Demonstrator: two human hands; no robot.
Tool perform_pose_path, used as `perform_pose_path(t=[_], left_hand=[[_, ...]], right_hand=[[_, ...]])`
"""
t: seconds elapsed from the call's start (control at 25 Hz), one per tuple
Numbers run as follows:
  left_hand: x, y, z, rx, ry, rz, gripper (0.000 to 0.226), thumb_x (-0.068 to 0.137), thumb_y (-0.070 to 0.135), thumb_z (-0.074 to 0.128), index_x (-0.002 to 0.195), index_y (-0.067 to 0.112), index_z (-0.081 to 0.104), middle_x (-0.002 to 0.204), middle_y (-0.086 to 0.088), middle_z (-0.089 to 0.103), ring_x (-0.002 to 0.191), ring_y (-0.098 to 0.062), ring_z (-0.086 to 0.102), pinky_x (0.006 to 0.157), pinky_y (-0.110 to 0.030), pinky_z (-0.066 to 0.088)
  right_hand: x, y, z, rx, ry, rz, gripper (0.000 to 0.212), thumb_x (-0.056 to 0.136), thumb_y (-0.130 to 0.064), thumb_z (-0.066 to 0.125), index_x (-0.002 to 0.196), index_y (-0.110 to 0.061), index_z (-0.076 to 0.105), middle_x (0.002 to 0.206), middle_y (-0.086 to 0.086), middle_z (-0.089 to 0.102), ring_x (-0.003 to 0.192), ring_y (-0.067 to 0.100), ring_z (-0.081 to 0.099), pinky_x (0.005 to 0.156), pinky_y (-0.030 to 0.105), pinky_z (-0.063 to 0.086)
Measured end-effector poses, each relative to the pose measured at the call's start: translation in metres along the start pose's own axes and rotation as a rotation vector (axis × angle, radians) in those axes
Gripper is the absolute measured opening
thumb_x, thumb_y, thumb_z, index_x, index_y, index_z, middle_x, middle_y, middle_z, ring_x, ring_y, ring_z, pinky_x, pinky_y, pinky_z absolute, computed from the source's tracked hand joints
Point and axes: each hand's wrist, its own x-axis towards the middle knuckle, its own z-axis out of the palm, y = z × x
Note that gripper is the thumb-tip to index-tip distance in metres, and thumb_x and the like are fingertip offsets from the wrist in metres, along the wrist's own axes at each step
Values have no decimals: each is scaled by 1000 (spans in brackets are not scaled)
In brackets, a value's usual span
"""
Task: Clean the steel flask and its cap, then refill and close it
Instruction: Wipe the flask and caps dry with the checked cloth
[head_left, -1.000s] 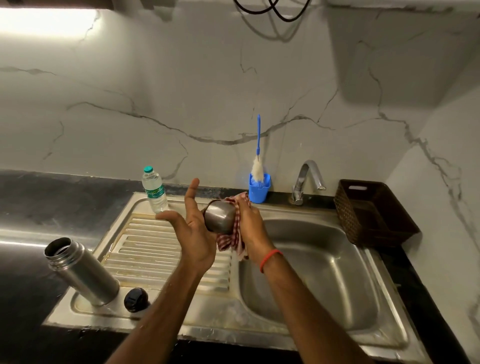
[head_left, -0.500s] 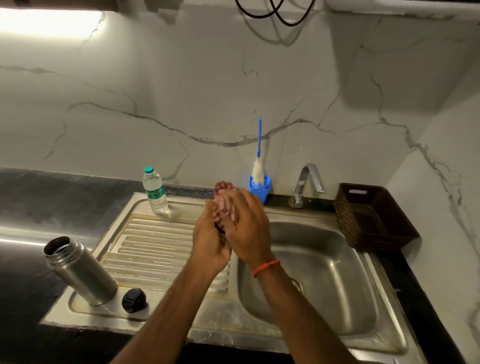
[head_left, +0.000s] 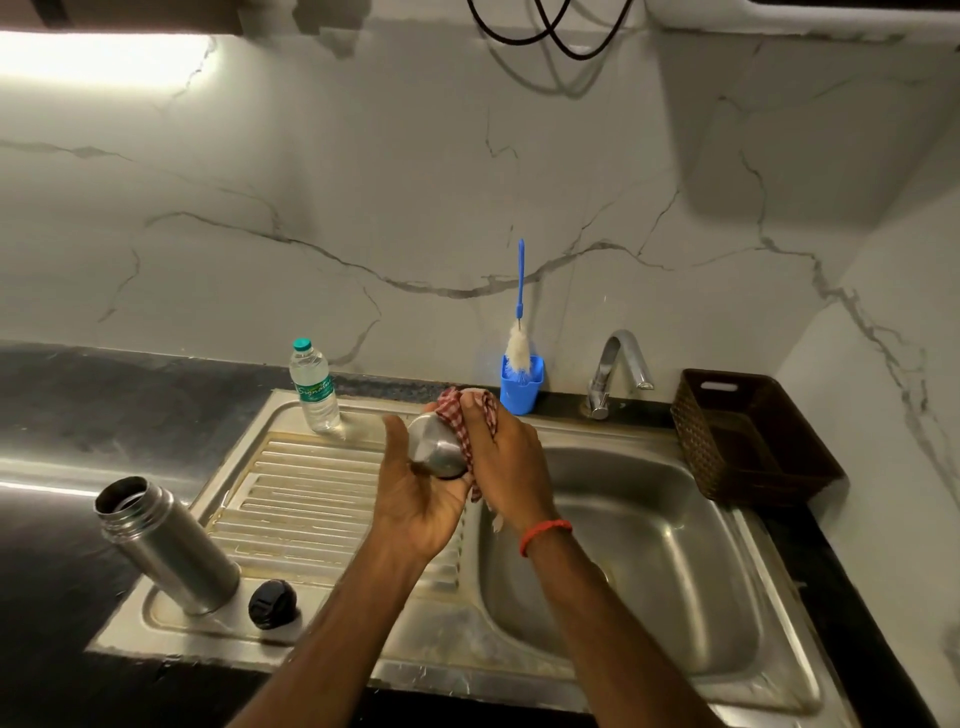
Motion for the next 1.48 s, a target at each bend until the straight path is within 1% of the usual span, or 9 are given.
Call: perform_pose_path(t=[0.16,0.32,0.48,0.64,0.96,1.08,1.24,1.36,1.48], left_hand=[[8,-3,-12,343,-4,58,111,38,26,105,132,1,53,122,-25,68,109,-36,70,85,-45,62],[13,-10,-20,630,149,180,76,63,18,93,128,5,55,123,-27,66,106,-38,71,87,-51,60],[11,-9,-26,1132,125,509,47,73,47,87,102,18,65,93,-1,72,85,-22,72,69,-34,60],[14,5,-35,1701,198,757,51,84,72,56,111,29,63,101,13,64,86,-6,63,64,-23,50],[17,16,-48,1420,62,881,27,102,57,40,111,37,56,95,4,66,84,-21,67,67,-50,57],[18,20,-63,1555,19,929,38,105,55,30,127,31,51,104,2,65,91,-21,66,70,-48,56],[17,27,-48,1584,231,889,32,106,53,18,109,35,44,83,14,60,73,-11,66,58,-35,55],[8,31,-11,1327,329,563,30,113,34,25,96,37,51,89,18,59,84,-1,65,72,-22,49],[6,56,2,957,399,0,57,104,60,29,79,22,64,67,-1,66,63,-15,59,58,-26,47]], right_hand=[[1,6,3,-84,60,44,56,95,-72,32,104,-28,65,83,-6,70,82,12,67,78,41,59],[0,9,4,175,117,84,37,90,-71,47,100,-38,61,89,-11,70,88,7,68,80,38,61],[-1,5,3,443,136,272,22,92,-51,61,97,-30,66,92,-5,74,92,14,71,82,33,60],[-6,-1,8,634,150,396,29,85,-49,71,103,-26,69,93,-1,77,90,16,74,87,42,60],[-11,-11,15,660,-104,626,46,83,-61,68,96,-17,74,88,5,78,91,27,74,89,49,59],[-13,-23,16,565,-113,509,45,87,-59,64,97,-16,73,86,2,78,86,19,74,82,37,60],[-18,-41,27,301,-76,268,45,88,-58,64,103,-16,71,94,-1,76,87,15,71,82,33,60],[-23,-35,34,90,4,-2,46,88,-55,66,108,-14,70,99,2,72,93,16,66,83,34,58],[-18,-12,29,-207,19,-540,48,89,-54,62,106,-9,67,95,5,63,93,14,50,82,35,48]])
